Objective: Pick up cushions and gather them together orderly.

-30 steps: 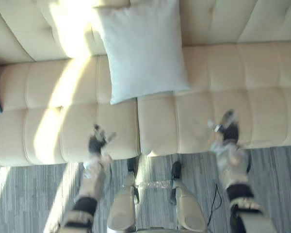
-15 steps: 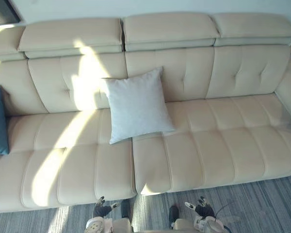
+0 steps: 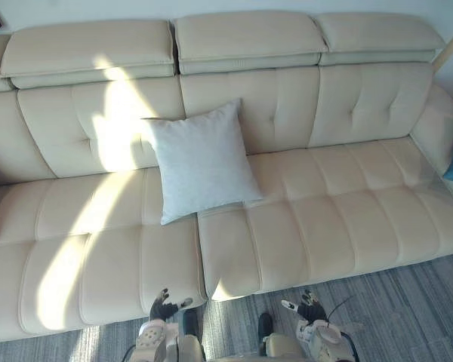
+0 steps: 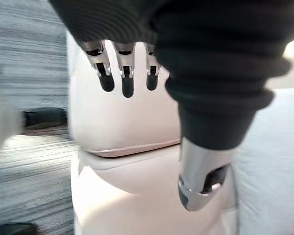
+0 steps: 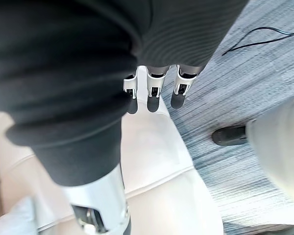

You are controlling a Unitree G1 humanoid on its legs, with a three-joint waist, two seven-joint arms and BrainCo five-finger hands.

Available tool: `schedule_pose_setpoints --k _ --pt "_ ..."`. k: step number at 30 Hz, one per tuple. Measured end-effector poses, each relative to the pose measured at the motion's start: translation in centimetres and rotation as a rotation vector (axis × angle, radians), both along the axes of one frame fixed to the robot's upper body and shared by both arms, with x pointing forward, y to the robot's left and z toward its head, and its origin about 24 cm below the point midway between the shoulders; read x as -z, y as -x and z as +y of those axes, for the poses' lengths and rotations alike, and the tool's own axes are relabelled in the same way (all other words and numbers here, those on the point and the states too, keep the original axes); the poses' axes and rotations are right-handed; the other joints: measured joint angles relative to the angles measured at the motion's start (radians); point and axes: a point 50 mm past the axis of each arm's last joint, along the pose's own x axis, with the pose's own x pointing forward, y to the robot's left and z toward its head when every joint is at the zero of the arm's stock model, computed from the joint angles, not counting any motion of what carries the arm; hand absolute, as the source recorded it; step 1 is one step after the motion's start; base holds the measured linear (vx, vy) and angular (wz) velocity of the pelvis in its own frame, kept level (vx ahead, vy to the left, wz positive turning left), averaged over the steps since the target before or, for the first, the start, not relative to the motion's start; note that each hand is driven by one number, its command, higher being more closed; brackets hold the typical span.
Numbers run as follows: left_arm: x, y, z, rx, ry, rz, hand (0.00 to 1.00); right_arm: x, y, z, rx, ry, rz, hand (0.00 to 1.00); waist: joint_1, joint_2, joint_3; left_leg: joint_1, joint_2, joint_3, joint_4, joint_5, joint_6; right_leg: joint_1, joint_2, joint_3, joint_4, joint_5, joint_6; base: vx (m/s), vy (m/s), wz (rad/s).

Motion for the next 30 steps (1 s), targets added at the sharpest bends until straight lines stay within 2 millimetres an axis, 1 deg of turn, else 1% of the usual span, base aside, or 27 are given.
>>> schedule_pose_setpoints --k 1,2,3,4,5,6,7,8,9,10,11,12,13,14,15,16,17,18,19,20,21,22,23,24,27,28,30 --pt "-0.1 0.0 0.3 -0.016 -0.001 -0.005 0.0 0.2 0.4 0.3 0.002 -0.009 0.009 0.0 0.007 -0.021 -0.014 -0.022 -0.007 -0.01 0.039 0.001 0.0 0.021 -0.021 0.0 0.08 -0.024 0.013 0.0 -0.167 0.33" --pt "-0.1 0.0 0.5 -0.037 0.004 -0.008 0.0 0.1 0.3 0.6 -0.001 -0.015 0.006 0.0 0.014 -0.042 -0.026 -0.063 -0.008 -0.01 0.084 0.001 0.0 0.024 -0.032 0.011 0.075 -0.048 0.031 -0.06 -0.216 0.24" --pt "-0.2 -0.1 0.7 -0.055 0.008 -0.01 0.0 -0.1 -0.5 0.7 -0.008 -0.015 -0.014 0.0 0.021 -0.042 -0.024 -0.099 0.001 -0.008 0.122 0.0 -0.001 0.011 -0.019 0.002 0.064 -0.056 0.034 -0.13 -0.212 -0.02" --pt "0.0 0.0 0.1 -0.069 0.032 -0.008 0.0 -0.6 -1.4 0.5 -0.012 -0.005 -0.037 0.0 0.033 -0.016 -0.019 -0.113 0.021 -0.004 0.133 0.002 -0.003 0.013 0.01 0.001 0.03 -0.055 0.034 -0.14 -0.152 -0.16" --pt "0.2 0.3 -0.4 -0.077 0.049 0.002 0.0 -0.8 -1.8 0.4 -0.01 0.004 -0.049 0.0 0.041 -0.001 -0.019 -0.117 0.038 0.004 0.132 0.009 -0.009 0.03 0.028 -0.001 -0.008 -0.064 0.028 -0.14 -0.142 -0.27" --pt "0.4 0.6 -1.3 -0.081 0.074 0.01 0.0 -1.1 -2.2 0.3 -0.004 0.011 -0.074 0.0 0.056 0.008 -0.016 -0.125 0.056 0.015 0.134 0.018 -0.017 0.056 0.041 -0.01 -0.066 -0.094 -0.002 -0.17 -0.174 -0.21" --pt "0.5 0.5 -2.0 -0.076 0.089 0.013 0.0 -1.2 -2.4 0.3 -0.004 0.013 -0.079 0.0 0.064 0.009 -0.015 -0.144 0.063 0.019 0.136 0.028 -0.032 0.056 0.048 -0.037 -0.103 -0.117 -0.024 -0.19 -0.18 -0.11" --pt "0.6 0.5 -2.4 -0.07 0.096 0.017 0.0 -1.4 -2.7 0.3 -0.01 0.017 -0.087 0.0 0.065 0.017 -0.012 -0.156 0.066 0.015 0.132 0.04 -0.037 0.059 0.061 -0.052 -0.127 -0.123 -0.036 -0.24 -0.149 0.09" --pt "0.7 0.5 -3.2 -0.07 0.12 0.021 0.0 -1.6 -3.0 0.3 -0.009 0.021 -0.1 0.0 0.064 0.038 -0.004 -0.178 0.082 -0.007 0.121 0.074 -0.043 0.059 0.084 -0.07 -0.159 -0.116 -0.059 -0.21 -0.11 0.2" --pt "0.7 0.4 -3.5 -0.066 0.126 0.02 0.0 -1.6 -3.0 0.2 -0.007 0.023 -0.101 0.0 0.063 0.045 0.002 -0.179 0.09 -0.011 0.107 0.097 -0.047 0.059 0.093 -0.084 -0.163 -0.107 -0.073 -0.27 -0.122 0.37" --pt "0.7 0.5 -3.6 -0.061 0.127 0.024 0.0 -1.5 -2.8 0.4 -0.003 0.018 -0.092 0.0 0.055 0.049 0.004 -0.175 0.092 -0.018 0.062 0.164 -0.048 0.064 0.103 -0.11 -0.17 -0.097 -0.09 -0.28 -0.092 0.64" --pt "0.8 0.6 -3.6 -0.053 0.124 0.031 0.0 -1.2 -2.2 0.3 0.005 0.018 -0.078 0.0 0.044 0.045 0.006 -0.166 0.082 -0.037 0.017 0.225 -0.064 0.077 0.094 -0.155 -0.189 -0.086 -0.11 -0.29 -0.074 0.69" --pt "0.8 0.5 -3.7 -0.048 0.123 0.027 0.0 -1.1 -1.9 0.2 0.01 0.018 -0.071 0.0 0.037 0.04 0.009 -0.167 0.083 -0.035 0.03 0.213 -0.068 0.076 0.09 -0.169 -0.191 -0.085 -0.119 -0.29 -0.038 0.51" --pt "0.5 0.1 -3.6 -0.048 0.122 0.007 0.0 -1.0 -1.6 0.0 0.027 0.017 -0.062 0.0 0.039 0.033 0.013 -0.174 0.072 -0.036 0.133 0.117 -0.044 0.07 0.069 -0.19 -0.19 -0.084 -0.14 -0.28 0.011 0.16" --pt "0.6 0.3 -3.5 -0.049 0.119 0.013 0.0 -0.9 -1.3 -0.5 0.052 0.019 -0.056 0.0 0.031 0.02 0.019 -0.178 0.058 -0.04 0.25 0.017 -0.02 0.06 0.047 -0.193 -0.19 -0.071 -0.14 -0.28 0.036 0.07" --pt "0.7 0.5 -3.4 -0.052 0.119 0.019 0.0 -0.8 -1.1 -0.7 0.059 0.02 -0.052 0.0 0.025 0.018 0.018 -0.178 0.054 -0.04 0.302 -0.026 -0.012 0.055 0.038 -0.19 -0.192 -0.064 -0.136 -0.29 0.131 0.07" --pt "0.8 0.7 -3.4 -0.06 0.127 0.027 0.0 -0.6 -0.4 -1.2 0.075 0.026 -0.035 0.0 0.019 0.023 0.015 -0.168 0.053 -0.048 0.412 -0.116 -0.01 0.053 0.028 -0.185 -0.212 -0.042 -0.126 -0.22 0.195 -0.01" --pt "0.9 0.9 -3.4 -0.059 0.136 0.036 0.0 -0.2 0.5 -1.6 0.087 0.032 -0.008 0.0 0.018 0.03 0.008 -0.134 0.052 -0.071 0.451 -0.181 -0.021 0.049 0.027 -0.171 -0.234 -0.024 -0.118 -0.16 0.174 -0.08" --pt "1.0 1.0 -3.4 -0.058 0.136 0.04 0.0 0.0 0.8 -1.7 0.087 0.034 0.008 0.0 0.018 0.033 0.006 -0.113 0.05 -0.079 0.439 -0.203 -0.027 0.046 0.028 -0.163 -0.24 -0.015 -0.112 -0.1 0.238 -0.23" --pt "1.4 1.7 -3.3 -0.059 0.138 0.068 0.0 0.3 1.5 -1.9 0.089 0.036 0.034 0.0 0.017 0.057 -0.004 -0.049 0.036 -0.109 0.337 -0.241 -0.048 0.034 0.036 -0.14 -0.25 0.003 -0.089 -0.11 0.221 -0.26" --pt "1.5 1.8 -3.0 -0.058 0.131 0.078 0.0 0.7 2.1 -1.7 0.092 0.025 0.061 0.0 0.012 0.04 -0.003 -0.025 0.013 -0.106 0.268 -0.236 -0.043 0.034 0.031 -0.109 -0.277 0.024 -0.065 -0.13 0.261 -0.24" --pt "1.5 1.9 -2.6 -0.058 0.119 0.08 0.0 0.9 2.5 -1.3 0.088 0.01 0.076 0.0 0.008 0.029 -0.01 -0.015 0.002 -0.095 0.242 -0.224 -0.035 0.041 0.03 -0.097 -0.309 0.044 -0.058 -0.07 0.182 -0.21" --pt "1.6 2.3 -1.9 -0.058 0.1 0.093 0.0 1.2 3.2 -0.9 0.086 -0.006 0.095 0.0 0.005 0.023 -0.019 0.0 -0.018 -0.086 0.202 -0.213 -0.034 0.06 0.027 -0.085 -0.371 0.088 -0.046 -0.02 0.19 -0.18" --pt "1.7 2.7 -1.5 -0.06 0.089 0.104 0.0 1.3 3.4 -0.9 0.088 -0.005 0.101 0.0 0.0 0.012 -0.027 0.006 -0.033 -0.082 0.193 -0.207 -0.025 0.081 0.022 -0.076 -0.414 0.12 -0.036 -0.01 0.215 -0.15" --pt "2.0 3.2 -0.9 -0.051 0.075 0.132 0.0 1.5 4.0 -1.0 0.09 -0.005 0.118 0.0 -0.003 0.01 -0.034 0.04 -0.067 -0.065 0.155 -0.194 -0.004 0.116 0.004 -0.05 -0.476 0.168 -0.026 -0.01 0.136 -0.09" --pt "2.1 3.6 -0.7 -0.049 0.075 0.146 0.0 1.5 4.0 -1.0 0.09 -0.006 0.118 0.0 -0.006 0.013 -0.038 0.046 -0.077 -0.061 0.147 -0.188 0.007 0.122 -0.002 -0.042 -0.491 0.176 -0.023 0.01 0.102 -0.15" --pt "2.3 3.8 -0.6 -0.045 0.078 0.157 0.0 1.6 4.2 -1.1 0.091 -0.007 0.131 0.0 -0.01 0.014 -0.041 0.058 -0.085 -0.047 0.132 -0.183 0.013 0.122 -0.006 -0.028 -0.501 0.188 -0.014 0.02 0.074 -0.2"
